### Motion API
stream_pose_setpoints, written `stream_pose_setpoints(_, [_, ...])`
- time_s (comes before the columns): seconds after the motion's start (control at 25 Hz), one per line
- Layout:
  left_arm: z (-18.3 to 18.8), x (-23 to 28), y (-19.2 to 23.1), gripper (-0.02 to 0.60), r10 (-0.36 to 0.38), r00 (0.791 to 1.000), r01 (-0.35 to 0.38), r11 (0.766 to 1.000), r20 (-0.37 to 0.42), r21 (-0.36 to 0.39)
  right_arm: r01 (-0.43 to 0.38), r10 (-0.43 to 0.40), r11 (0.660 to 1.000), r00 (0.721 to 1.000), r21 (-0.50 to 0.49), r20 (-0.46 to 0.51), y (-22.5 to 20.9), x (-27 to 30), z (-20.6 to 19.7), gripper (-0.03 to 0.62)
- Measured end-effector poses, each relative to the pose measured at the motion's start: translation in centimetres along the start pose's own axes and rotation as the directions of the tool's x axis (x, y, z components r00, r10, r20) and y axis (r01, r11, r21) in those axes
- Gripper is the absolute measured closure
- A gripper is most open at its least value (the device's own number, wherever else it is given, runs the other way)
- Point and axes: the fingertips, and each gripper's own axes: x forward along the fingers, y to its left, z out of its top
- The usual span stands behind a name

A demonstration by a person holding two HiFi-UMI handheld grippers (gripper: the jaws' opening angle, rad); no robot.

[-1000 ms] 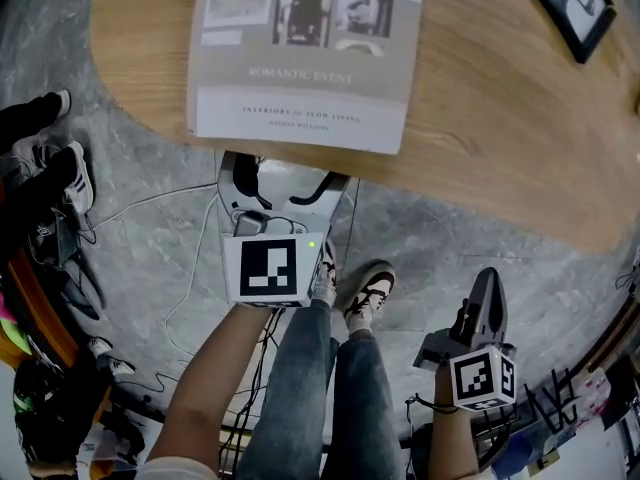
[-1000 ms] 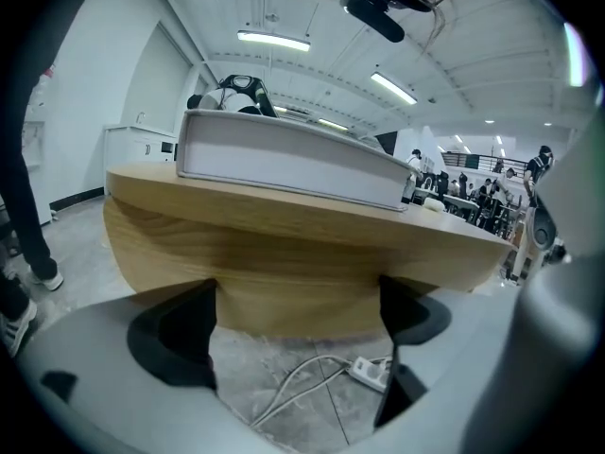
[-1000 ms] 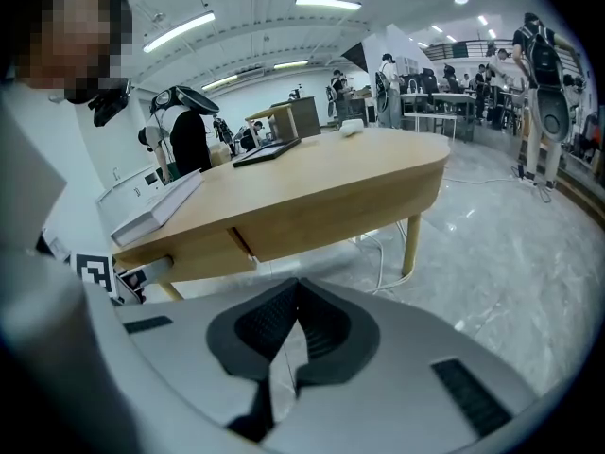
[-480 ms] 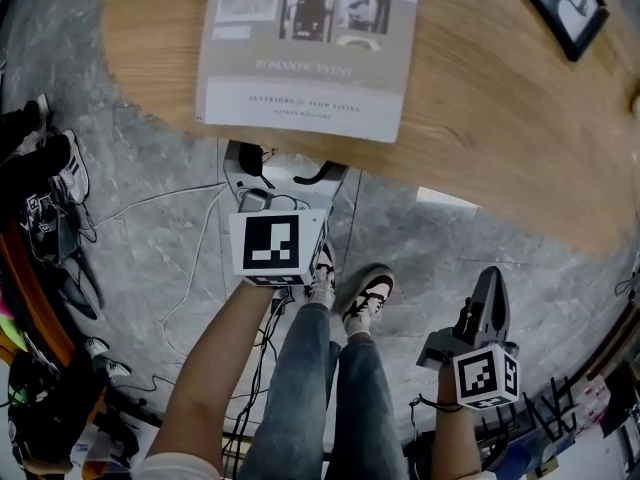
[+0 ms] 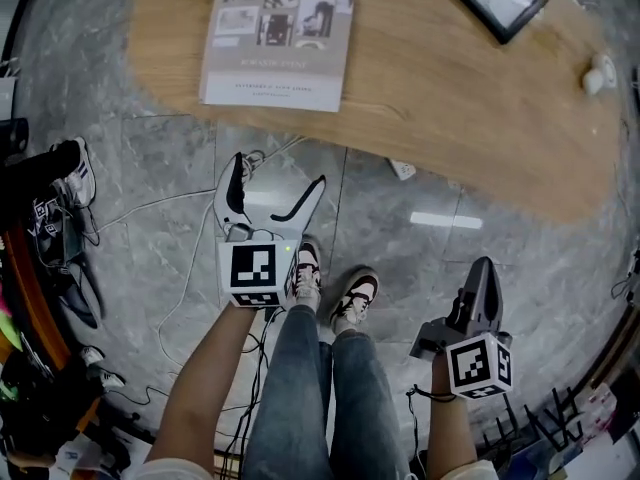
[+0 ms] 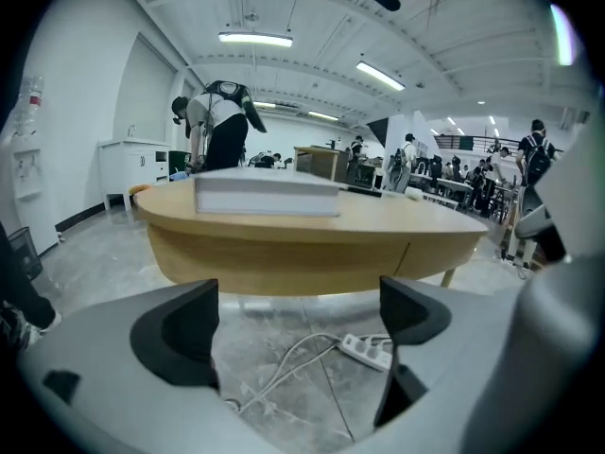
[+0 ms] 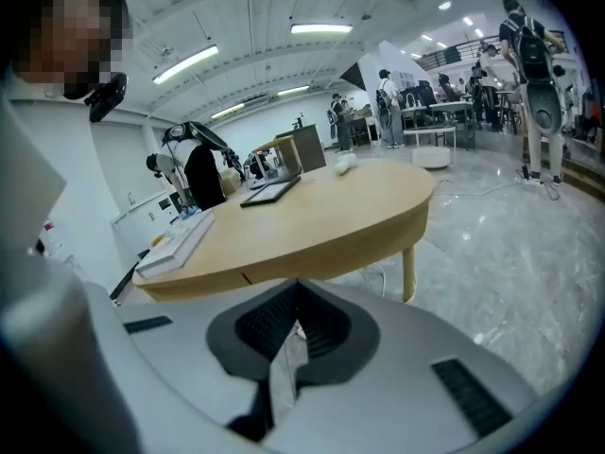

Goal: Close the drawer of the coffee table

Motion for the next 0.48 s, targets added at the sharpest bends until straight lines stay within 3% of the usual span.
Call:
stream_pose_setpoints(0.16, [6.6, -5.6, -3.3, 0.108, -0.051, 0.996, 0.054, 0.998, 0.068, -0.043, -0.014, 0.017, 0.999, 0.996, -0.039, 0.085, -1.0, -3.6, 5.1, 0.592])
stream_pose_setpoints(0.28, [13.4, -10.8, -5.9, 0.188, -0.095, 0.990, 0.101, 0.993, 0.102, -0.065, -0.004, -0.002, 0.999, 0.991, 0.048, 0.135, -2.1, -7.9, 10.2, 0.592])
stream_pose_setpoints(0.4, [21.2, -16.5, -7.8, 0.276, -0.056, 0.987, 0.070, 0.994, 0.152, -0.084, 0.006, -0.027, 0.995, 0.979, 0.103, 0.203, -2.9, -13.3, 16.0, 0.592])
stream_pose_setpoints(0.48, [26.5, -19.9, -8.6, 0.393, -0.024, 0.980, 0.043, 0.995, 0.196, -0.092, 0.006, -0.029, 0.996, 0.964, 0.088, 0.263, -2.5, -16.6, 20.1, 0.592])
